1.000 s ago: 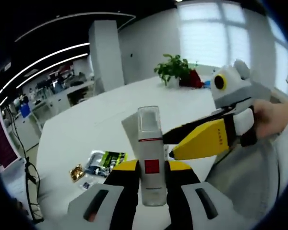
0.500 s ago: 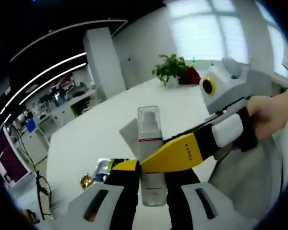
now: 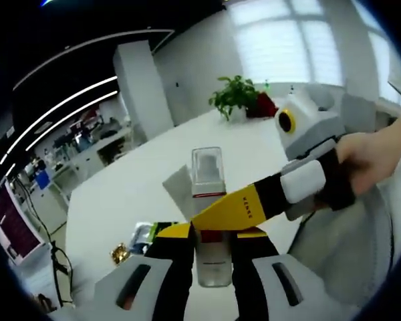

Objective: Arrange the skincare products in the storage area until every visible bottle or jar stands upright without overlapping.

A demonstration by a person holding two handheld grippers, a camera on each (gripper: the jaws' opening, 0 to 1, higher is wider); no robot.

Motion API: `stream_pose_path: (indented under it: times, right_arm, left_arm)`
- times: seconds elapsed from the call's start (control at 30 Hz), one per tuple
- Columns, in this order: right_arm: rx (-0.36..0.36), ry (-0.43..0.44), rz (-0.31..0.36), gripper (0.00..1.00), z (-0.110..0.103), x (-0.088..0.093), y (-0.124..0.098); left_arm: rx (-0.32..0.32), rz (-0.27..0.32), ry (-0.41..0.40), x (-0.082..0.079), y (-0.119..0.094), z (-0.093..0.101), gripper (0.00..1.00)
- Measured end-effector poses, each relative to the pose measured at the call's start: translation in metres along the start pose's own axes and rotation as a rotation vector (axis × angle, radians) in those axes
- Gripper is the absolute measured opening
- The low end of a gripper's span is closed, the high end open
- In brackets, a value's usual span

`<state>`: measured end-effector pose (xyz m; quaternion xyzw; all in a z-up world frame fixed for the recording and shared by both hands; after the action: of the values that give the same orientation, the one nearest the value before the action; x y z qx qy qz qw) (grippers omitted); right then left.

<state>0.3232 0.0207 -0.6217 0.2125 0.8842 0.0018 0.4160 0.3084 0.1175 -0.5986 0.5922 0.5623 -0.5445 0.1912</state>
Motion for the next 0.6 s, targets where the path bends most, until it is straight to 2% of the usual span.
stream_pose_path:
  times: [0.2, 0.27, 0.33, 0.47, 0.6]
  right_arm:
    - [0.0, -0.022, 0.001, 0.2, -0.0018, -0.0005, -0.0008]
    - [0.0, -0.024, 0.001, 0.2, -0.0005, 0.0008, -0.0021]
    - [-0.007, -0.029, -0.002, 0.19, -0.0004, 0.0003, -0.003]
    - [-0.025, -0.122, -0.062, 0.19, -0.0013, -0.0035, -0.0049]
    - [-0.033, -0.18, -0.089, 0.19, -0.0013, -0.0038, -0.0055]
  left_arm:
    - [0.011, 0.006, -0.006, 0.0002, -0.0014, 0.0019, 0.26]
    - [0.038, 0.017, 0.017, 0.0026, 0.0, 0.0018, 0.26]
    - [0.066, 0.026, -0.005, 0.0027, -0.0003, 0.0007, 0.26]
    - [0.119, 0.027, -0.034, 0.0046, -0.0015, -0.0013, 0.27]
    - [0.171, 0.027, -0.012, 0.0075, -0.0008, -0.0038, 0.27]
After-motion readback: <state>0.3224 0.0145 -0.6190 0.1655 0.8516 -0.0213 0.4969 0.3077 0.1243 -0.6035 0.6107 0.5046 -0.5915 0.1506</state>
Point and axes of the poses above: the point that each gripper's makers call its tool centre point, and the gripper's own axes: y roughly forward along the fingers, z roughly to its right, x roughly out of its underside, the point moved 7 cm from there along -y, roughly backward along the fingers, and after that the axes turned 15 degrees about -x, right-handed, at the moved point
